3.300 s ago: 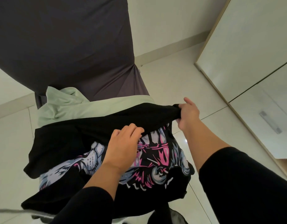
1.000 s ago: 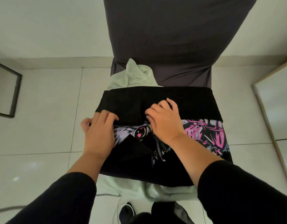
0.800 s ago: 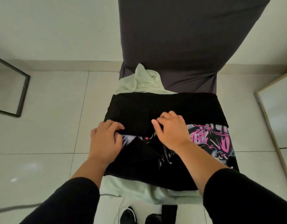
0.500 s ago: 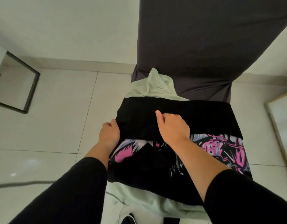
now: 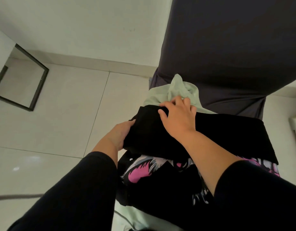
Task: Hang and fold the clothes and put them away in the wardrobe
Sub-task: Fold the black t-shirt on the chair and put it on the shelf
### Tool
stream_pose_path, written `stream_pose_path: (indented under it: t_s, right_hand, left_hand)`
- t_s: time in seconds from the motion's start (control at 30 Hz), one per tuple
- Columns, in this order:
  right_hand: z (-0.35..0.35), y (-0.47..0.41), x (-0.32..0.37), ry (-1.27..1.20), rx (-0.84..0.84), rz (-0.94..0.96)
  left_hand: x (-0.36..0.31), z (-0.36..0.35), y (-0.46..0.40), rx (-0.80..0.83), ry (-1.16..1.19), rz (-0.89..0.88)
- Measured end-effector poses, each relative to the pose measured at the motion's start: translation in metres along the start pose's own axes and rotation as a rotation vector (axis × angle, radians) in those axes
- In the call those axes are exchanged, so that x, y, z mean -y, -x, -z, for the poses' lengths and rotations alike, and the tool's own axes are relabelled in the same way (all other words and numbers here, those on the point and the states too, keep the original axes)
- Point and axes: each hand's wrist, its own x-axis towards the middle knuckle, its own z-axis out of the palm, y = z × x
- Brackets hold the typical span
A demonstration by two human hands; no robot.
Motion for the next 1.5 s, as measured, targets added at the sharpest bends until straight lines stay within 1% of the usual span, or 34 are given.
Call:
stream_pose_path:
  t_s: [0.1, 0.13, 0.2, 0.27, 0.37, 0.43, 0.5, 0.6, 0.67, 0.73, 0.8, 0.9, 0.97, 1.0, 1.07, 1.13, 1.2, 1.3, 1.4, 1.5]
  right_hand:
    - [-0.002, -0.005, 0.004, -0.037, -0.003, -0.037]
    - [-0.003, -0.006, 0.006, -0.044, -0.015, -0.044]
    - [-0.004, -0.006, 0.009, -0.055, -0.035, -0.053]
    - [-0.006, -0.006, 0.011, -0.068, -0.061, -0.064]
    - [-0.009, -0.005, 0.014, -0.065, -0.114, -0.083]
    - [-0.009, -0.007, 0.016, -0.072, -0.168, -0.095]
    - [-0.007, -0.013, 0.019, -0.07, -0.221, -0.1]
    - [-0.004, -0.023, 0.023, -0.053, -0.274, -0.087]
    - [-0.004, -0.028, 0.022, -0.067, -0.28, -0.091]
    - [-0.007, -0.03, 0.02, -0.062, -0.252, -0.102]
    - [-0.011, -0.028, 0.019, -0.034, -0.216, -0.107]
    - [-0.016, -0.014, 0.02, 0.023, -0.188, -0.071]
    - [-0.018, 0.0, 0.018, 0.047, -0.152, -0.035]
    - [-0.018, 0.008, 0.015, 0.051, -0.129, -0.022]
    - [-0.018, 0.027, 0.007, 0.037, -0.078, -0.015]
    - [-0.019, 0.049, -0.004, 0.008, -0.033, -0.024]
    - [-0.02, 0.071, -0.016, -0.013, -0.006, -0.023]
    - [-0.015, 0.095, -0.03, -0.094, -0.012, -0.055]
    - [-0.008, 0.12, -0.037, -0.176, -0.056, -0.093]
    - [-0.001, 0.155, -0.043, -0.224, -0.11, -0.124]
  left_hand:
    - [-0.002, 0.01, -0.006, -0.141, 0.142, -0.135]
    - [-0.004, 0.014, -0.008, -0.147, 0.183, -0.153]
    - [-0.009, 0.021, -0.011, -0.091, 0.266, -0.126]
    - [-0.016, 0.027, -0.012, -0.052, 0.261, -0.091]
    - [-0.027, 0.029, -0.01, -0.107, 0.205, -0.082]
    - [-0.034, 0.03, -0.01, -0.177, 0.277, -0.174]
    - [-0.042, 0.031, -0.013, -0.224, 0.345, -0.34]
    - [-0.059, 0.03, -0.012, -0.296, 0.309, -0.524]
    - [-0.068, 0.028, -0.012, -0.349, 0.248, -0.6]
    - [-0.071, 0.026, -0.015, -0.411, 0.157, -0.642]
    - [-0.069, 0.026, -0.018, -0.435, 0.065, -0.622]
    - [-0.057, 0.024, -0.018, -0.399, -0.074, -0.557]
    - [-0.04, 0.016, -0.01, -0.457, -0.246, -0.529]
    - [-0.029, 0.011, -0.003, -0.495, -0.341, -0.545]
    - [-0.003, 0.0, 0.014, -0.538, -0.506, -0.667]
    - [0.023, -0.011, 0.028, -0.545, -0.652, -0.804]
    - [0.045, -0.021, 0.04, -0.509, -0.77, -0.892]
    - [0.072, -0.03, 0.058, -0.413, -0.854, -1.014]
    - [0.089, -0.025, 0.077, -0.36, -0.932, -1.113]
    - [0.108, -0.018, 0.1, -0.254, -1.074, -1.233]
